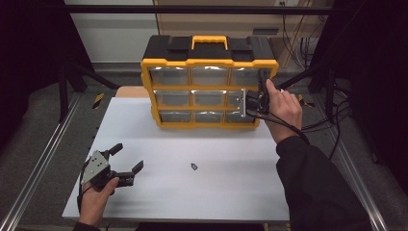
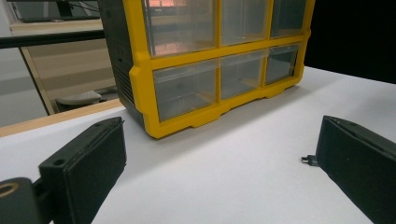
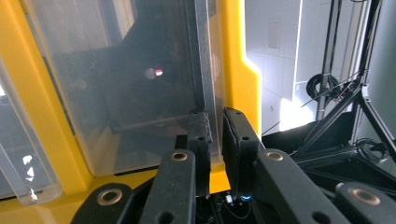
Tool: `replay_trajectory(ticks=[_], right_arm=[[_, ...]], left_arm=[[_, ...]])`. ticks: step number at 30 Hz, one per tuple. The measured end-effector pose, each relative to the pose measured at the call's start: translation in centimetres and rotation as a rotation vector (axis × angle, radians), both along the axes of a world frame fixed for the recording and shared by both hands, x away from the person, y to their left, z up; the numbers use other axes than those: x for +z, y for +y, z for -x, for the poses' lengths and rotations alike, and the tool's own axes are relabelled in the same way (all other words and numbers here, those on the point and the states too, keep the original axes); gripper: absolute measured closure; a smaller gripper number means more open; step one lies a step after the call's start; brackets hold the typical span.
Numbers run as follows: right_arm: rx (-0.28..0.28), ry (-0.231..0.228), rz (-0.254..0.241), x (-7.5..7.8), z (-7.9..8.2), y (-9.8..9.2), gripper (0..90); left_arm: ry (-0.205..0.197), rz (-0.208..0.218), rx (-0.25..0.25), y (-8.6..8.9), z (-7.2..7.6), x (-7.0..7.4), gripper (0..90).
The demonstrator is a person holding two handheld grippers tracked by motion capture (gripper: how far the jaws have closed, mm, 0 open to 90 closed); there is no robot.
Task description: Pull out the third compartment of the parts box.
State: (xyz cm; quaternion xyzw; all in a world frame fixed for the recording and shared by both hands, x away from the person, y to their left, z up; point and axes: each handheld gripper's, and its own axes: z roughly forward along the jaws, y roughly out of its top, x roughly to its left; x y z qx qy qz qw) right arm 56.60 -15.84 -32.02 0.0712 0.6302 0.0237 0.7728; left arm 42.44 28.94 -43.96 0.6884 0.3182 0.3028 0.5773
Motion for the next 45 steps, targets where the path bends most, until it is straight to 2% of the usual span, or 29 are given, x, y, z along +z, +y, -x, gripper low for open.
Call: replay_trajectory(ticks=[5, 9, 12, 15, 23, 32, 38, 45], right_arm=[[-0.005, 0.019, 0.003, 0.3, 0.3, 0.0, 84.0], [0.005, 0.010, -0.004, 0.2, 0.5, 0.0, 84.0], [0.005, 0.007, -0.006, 0.2, 0.7, 0.0, 83.7], [0.003, 0.008, -0.013, 0.1, 1.4, 0.1, 83.5], [0.005, 0.014, -0.025, 0.3, 2.7, 0.3, 83.1], [0.009, 0.012, -0.017, 0.3, 4.1, 0.3, 83.2], [0.016, 0.027, -0.020, 0.4, 5.4, 0.2, 83.1], [0.013, 0.028, -0.019, 0.2, 6.1, 0.1, 83.0]], left_arm=[[-0.001, -0.006, 0.002, 0.0, 0.0, 0.0, 1.6], [-0.003, -0.014, -0.001, 0.0, 0.1, 0.1, 1.6], [-0.008, -0.005, -0.010, -0.1, 0.1, 0.2, 1.6], [-0.005, -0.015, -0.012, -0.1, -0.1, 0.1, 1.6], [-0.010, -0.006, -0.012, -0.2, 0.1, 0.3, 1.6], [-0.014, -0.010, -0.010, 0.0, 0.1, 0.2, 1.6], [-0.012, 0.000, 0.003, 0.0, 0.0, 0.3, 1.6], [-0.012, -0.007, -0.002, -0.1, 0.1, 0.3, 1.6]])
